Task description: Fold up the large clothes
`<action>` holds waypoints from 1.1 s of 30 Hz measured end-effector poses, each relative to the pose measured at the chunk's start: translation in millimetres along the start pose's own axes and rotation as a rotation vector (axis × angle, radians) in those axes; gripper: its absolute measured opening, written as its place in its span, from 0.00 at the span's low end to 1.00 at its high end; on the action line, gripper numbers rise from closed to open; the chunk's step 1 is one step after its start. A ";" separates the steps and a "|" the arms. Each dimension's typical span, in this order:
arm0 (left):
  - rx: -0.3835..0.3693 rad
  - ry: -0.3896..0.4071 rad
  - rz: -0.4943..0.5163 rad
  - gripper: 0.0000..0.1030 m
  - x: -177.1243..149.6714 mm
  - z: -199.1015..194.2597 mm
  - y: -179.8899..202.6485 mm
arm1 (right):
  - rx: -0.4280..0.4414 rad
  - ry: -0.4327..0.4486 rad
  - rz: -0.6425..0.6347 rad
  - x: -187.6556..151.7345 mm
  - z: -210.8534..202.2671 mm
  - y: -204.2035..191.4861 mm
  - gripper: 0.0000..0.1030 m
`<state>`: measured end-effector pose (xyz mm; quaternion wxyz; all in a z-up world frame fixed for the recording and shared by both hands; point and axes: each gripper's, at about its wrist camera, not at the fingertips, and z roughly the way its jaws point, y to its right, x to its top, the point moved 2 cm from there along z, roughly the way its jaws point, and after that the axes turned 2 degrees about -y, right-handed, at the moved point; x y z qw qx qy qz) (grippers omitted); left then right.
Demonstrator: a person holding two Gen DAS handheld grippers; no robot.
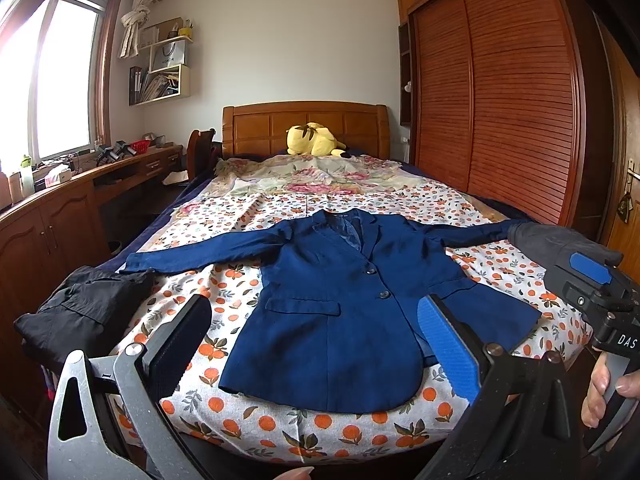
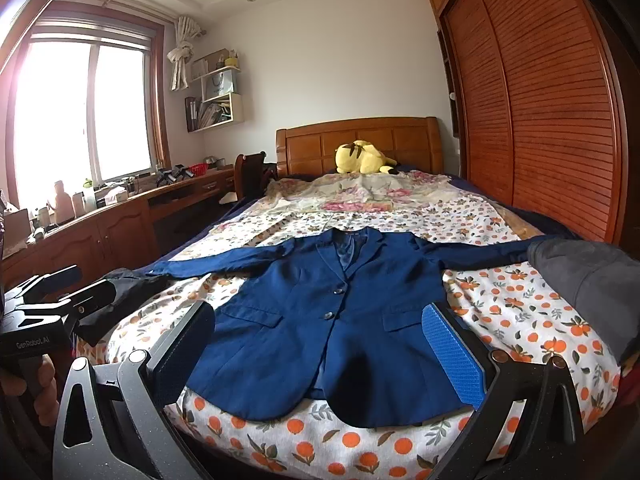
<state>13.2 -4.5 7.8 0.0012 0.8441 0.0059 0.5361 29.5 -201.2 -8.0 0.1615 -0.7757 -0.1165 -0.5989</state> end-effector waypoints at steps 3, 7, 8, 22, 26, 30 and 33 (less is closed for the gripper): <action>0.000 0.001 0.000 1.00 0.2 -0.5 0.0 | 0.000 0.000 -0.002 -0.8 0.6 -0.5 1.00; 0.000 0.002 0.001 1.00 -0.5 -1.7 -0.4 | 0.000 -0.002 0.000 -0.6 0.8 0.0 1.00; 0.000 0.003 0.001 1.00 -0.6 -1.6 -0.5 | 0.000 -0.003 0.000 -1.0 1.2 0.2 1.00; 0.028 -0.085 -0.025 1.00 -24.5 28.8 -14.3 | -0.017 -0.056 0.005 -6.8 23.3 7.7 1.00; 0.034 -0.110 -0.038 1.00 -31.9 40.5 -21.6 | -0.020 -0.071 -0.006 -8.0 33.5 5.7 1.00; 0.041 -0.137 -0.058 1.00 -40.7 52.1 -31.7 | -0.013 -0.098 -0.015 -10.5 43.6 4.8 1.00; 0.045 -0.152 -0.075 1.00 -47.5 61.2 -40.2 | -0.016 -0.121 -0.027 -11.7 51.3 4.9 1.00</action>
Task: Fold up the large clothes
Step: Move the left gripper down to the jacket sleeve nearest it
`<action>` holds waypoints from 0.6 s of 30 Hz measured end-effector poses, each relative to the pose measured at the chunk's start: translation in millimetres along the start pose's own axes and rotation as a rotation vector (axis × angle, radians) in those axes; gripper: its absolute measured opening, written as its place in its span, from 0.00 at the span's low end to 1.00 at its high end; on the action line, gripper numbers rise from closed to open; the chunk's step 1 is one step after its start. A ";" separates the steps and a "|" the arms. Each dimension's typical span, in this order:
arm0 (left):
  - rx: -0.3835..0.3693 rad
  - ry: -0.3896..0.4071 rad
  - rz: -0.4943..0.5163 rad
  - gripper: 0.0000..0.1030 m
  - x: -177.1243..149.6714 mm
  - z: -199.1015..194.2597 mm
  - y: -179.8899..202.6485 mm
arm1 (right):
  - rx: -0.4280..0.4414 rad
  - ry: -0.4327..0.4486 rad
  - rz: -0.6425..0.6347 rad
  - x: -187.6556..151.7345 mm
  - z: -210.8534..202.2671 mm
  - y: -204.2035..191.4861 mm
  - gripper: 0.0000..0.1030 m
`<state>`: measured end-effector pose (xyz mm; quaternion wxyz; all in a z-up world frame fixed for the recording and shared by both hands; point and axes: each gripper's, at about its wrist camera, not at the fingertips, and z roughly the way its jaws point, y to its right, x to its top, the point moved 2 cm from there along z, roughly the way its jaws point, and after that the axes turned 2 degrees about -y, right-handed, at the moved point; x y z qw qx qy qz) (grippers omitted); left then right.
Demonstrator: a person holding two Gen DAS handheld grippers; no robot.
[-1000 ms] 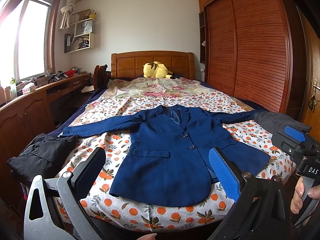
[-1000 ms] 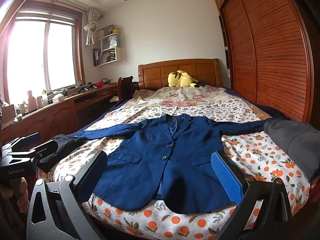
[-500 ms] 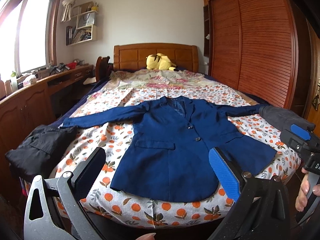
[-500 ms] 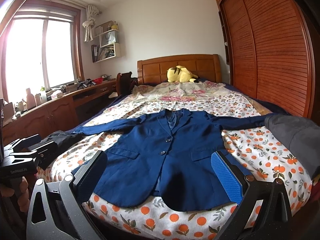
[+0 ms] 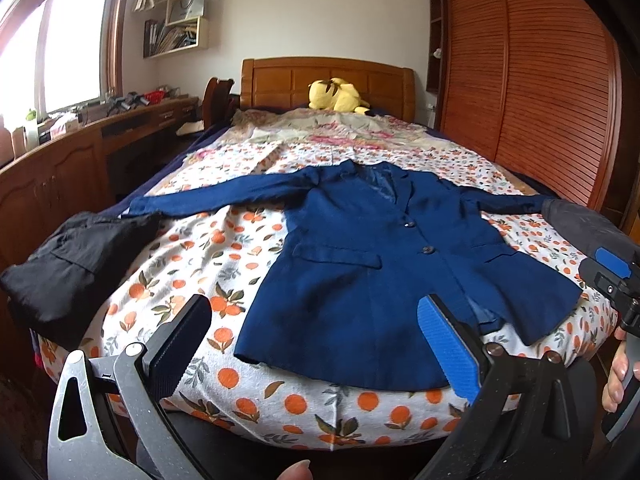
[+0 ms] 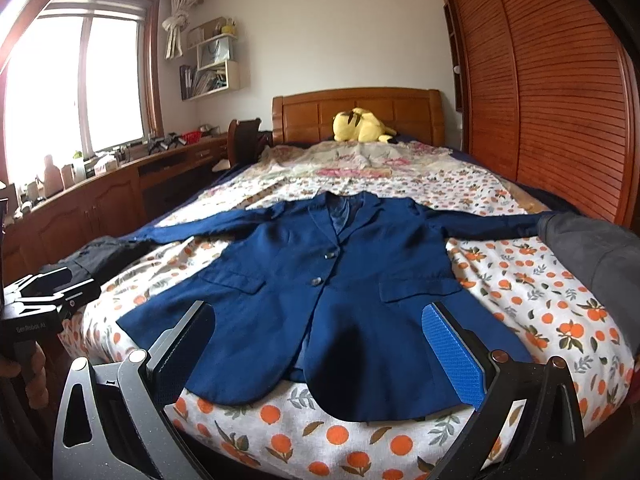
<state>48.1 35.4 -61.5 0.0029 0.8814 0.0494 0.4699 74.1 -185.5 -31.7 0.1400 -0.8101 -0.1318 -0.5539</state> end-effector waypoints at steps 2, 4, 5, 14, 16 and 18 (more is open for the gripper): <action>0.007 -0.009 -0.006 1.00 -2.8 6.2 -5.9 | -0.002 -0.008 -0.006 1.0 5.7 0.1 1.00; 0.011 -0.019 -0.018 1.00 -6.6 13.4 -13.8 | 0.002 -0.014 -0.012 2.3 13.4 -1.5 1.00; 0.011 -0.025 -0.025 1.00 -7.9 16.2 -17.3 | 0.003 -0.017 -0.016 2.7 17.1 -1.8 1.00; 0.059 -0.091 -0.018 1.00 -12.7 61.0 -55.8 | 0.025 -0.060 -0.067 6.4 78.4 -11.5 1.00; 0.062 -0.121 -0.019 1.00 -10.2 74.8 -65.7 | 0.032 -0.074 -0.070 9.2 93.8 -13.4 1.00; 0.064 -0.136 -0.019 1.00 -6.9 86.3 -74.3 | 0.042 -0.086 -0.071 12.8 106.3 -15.4 1.00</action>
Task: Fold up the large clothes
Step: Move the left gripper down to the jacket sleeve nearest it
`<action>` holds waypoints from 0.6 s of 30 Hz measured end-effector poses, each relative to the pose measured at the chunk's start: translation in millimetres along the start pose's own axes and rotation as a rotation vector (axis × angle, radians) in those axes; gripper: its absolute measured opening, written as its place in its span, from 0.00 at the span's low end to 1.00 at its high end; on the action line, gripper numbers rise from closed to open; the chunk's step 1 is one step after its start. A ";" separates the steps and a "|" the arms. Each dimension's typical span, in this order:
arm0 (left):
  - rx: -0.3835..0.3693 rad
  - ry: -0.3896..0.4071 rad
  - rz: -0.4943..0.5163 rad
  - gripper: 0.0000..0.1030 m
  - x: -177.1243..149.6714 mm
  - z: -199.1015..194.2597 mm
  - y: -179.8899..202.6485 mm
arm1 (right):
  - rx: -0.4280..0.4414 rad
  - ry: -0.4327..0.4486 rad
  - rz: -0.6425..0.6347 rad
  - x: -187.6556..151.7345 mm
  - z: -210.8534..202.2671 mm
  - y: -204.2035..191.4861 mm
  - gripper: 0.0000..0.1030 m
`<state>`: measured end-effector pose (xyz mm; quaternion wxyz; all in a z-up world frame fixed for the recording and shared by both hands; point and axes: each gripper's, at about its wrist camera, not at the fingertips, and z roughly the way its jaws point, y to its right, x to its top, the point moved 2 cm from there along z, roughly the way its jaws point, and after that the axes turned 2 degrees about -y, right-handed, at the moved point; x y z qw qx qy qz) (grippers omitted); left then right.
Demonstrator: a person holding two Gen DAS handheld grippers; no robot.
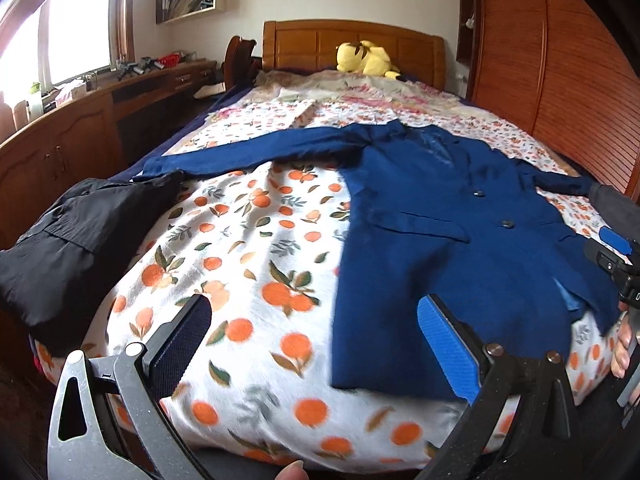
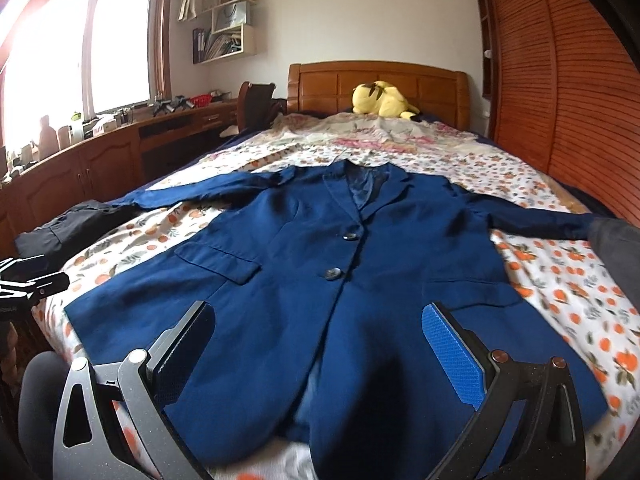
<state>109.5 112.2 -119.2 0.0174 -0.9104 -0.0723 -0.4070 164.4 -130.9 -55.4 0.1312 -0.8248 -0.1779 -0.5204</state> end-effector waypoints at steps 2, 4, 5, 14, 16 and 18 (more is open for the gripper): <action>0.000 -0.017 0.003 1.00 5.8 11.0 -7.2 | 0.012 -0.006 -0.003 4.7 9.3 0.9 1.00; -0.004 -0.034 0.000 1.00 12.3 22.8 -15.3 | 0.021 -0.013 -0.011 10.9 17.4 1.4 1.00; -0.010 -0.053 -0.013 1.00 15.6 30.6 -20.1 | 0.024 -0.013 -0.014 14.0 20.5 1.8 1.00; -0.058 -0.160 -0.006 1.00 47.7 85.5 -51.5 | 0.053 -0.037 -0.028 26.5 50.9 0.3 1.00; -0.055 -0.159 -0.012 0.95 57.7 95.1 -58.7 | 0.072 -0.057 -0.009 22.0 57.3 3.1 1.00; -0.055 -0.168 -0.013 0.88 69.2 108.5 -63.1 | 0.095 -0.090 0.016 13.5 65.0 4.7 1.00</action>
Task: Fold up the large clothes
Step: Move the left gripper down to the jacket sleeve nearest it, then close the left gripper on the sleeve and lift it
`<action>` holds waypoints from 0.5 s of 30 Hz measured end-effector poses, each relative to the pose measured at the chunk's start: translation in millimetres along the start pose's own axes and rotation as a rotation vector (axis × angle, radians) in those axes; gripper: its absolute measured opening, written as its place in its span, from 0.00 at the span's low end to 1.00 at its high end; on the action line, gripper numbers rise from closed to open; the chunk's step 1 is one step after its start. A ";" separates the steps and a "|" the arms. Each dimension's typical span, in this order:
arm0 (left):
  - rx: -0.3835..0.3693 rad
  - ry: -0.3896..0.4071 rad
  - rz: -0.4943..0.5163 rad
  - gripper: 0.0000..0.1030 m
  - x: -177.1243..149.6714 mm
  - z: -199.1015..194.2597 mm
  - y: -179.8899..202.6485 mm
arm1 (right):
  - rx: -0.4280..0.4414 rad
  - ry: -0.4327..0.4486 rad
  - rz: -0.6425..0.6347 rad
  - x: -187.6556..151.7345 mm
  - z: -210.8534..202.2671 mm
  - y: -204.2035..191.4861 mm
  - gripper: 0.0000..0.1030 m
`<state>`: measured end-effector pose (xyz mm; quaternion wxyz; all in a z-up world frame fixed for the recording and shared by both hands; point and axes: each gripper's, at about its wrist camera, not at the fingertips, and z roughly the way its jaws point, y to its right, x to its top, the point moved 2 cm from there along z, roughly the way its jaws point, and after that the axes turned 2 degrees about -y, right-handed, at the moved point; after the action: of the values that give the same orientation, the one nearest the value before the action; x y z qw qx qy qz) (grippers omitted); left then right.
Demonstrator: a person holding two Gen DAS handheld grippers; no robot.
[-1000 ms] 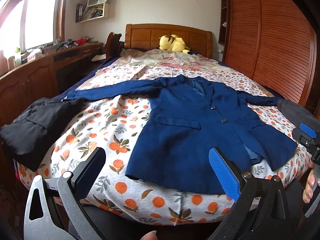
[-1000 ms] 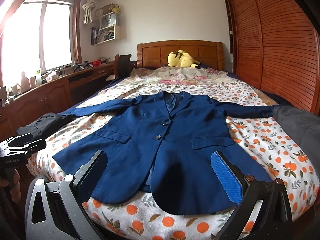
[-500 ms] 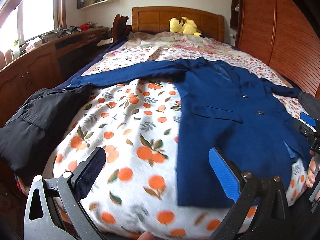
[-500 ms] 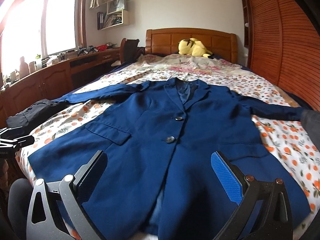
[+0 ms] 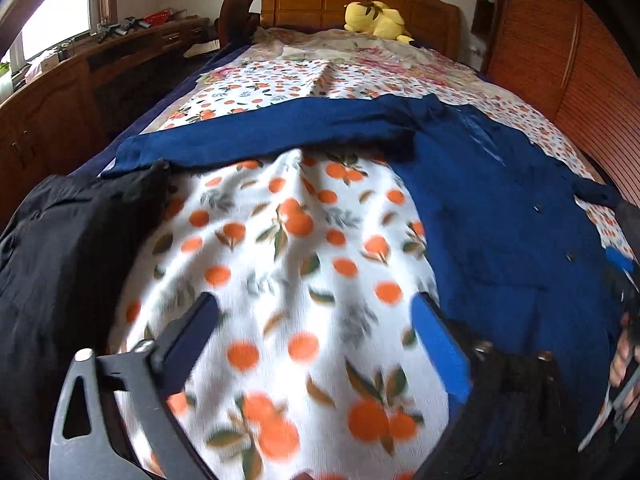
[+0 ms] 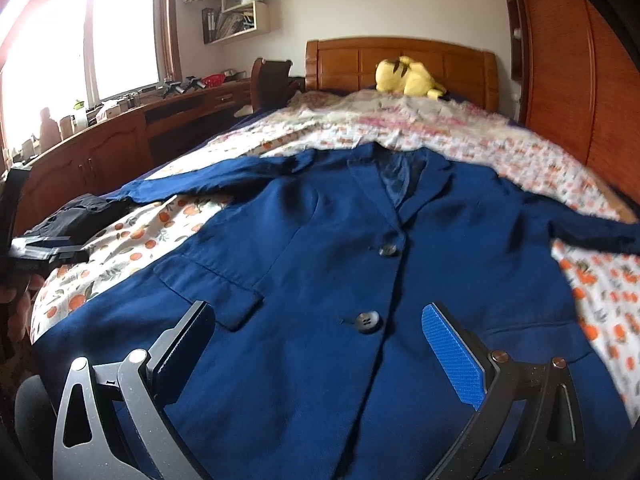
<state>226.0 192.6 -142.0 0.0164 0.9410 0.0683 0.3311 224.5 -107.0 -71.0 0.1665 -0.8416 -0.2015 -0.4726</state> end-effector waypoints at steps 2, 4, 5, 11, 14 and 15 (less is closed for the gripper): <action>-0.002 -0.008 0.001 0.82 14.0 12.0 -3.6 | -0.003 -0.020 0.009 -6.3 4.9 -1.6 1.00; -0.023 -0.010 -0.008 0.79 30.6 23.2 -7.6 | -0.027 -0.014 -0.002 -11.8 2.2 -3.2 1.00; -0.034 -0.002 -0.016 0.78 39.9 28.5 -9.4 | -0.041 -0.004 -0.012 -14.3 -1.3 -5.3 1.00; 0.003 -0.001 -0.119 0.70 86.3 78.0 -34.4 | -0.059 -0.003 -0.064 -18.0 -5.4 -14.9 1.00; -0.003 -0.022 -0.215 0.68 99.1 100.6 -49.8 | -0.065 -0.003 -0.069 -17.6 -6.3 -16.5 1.00; -0.005 -0.024 -0.250 0.67 103.2 105.7 -54.7 | -0.065 -0.002 -0.070 -16.8 -5.0 -17.2 1.00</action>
<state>365.3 262.7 -164.5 0.0605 0.9290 0.1839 0.3155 204.3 -97.5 -81.4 0.1222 -0.8395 -0.2152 -0.4836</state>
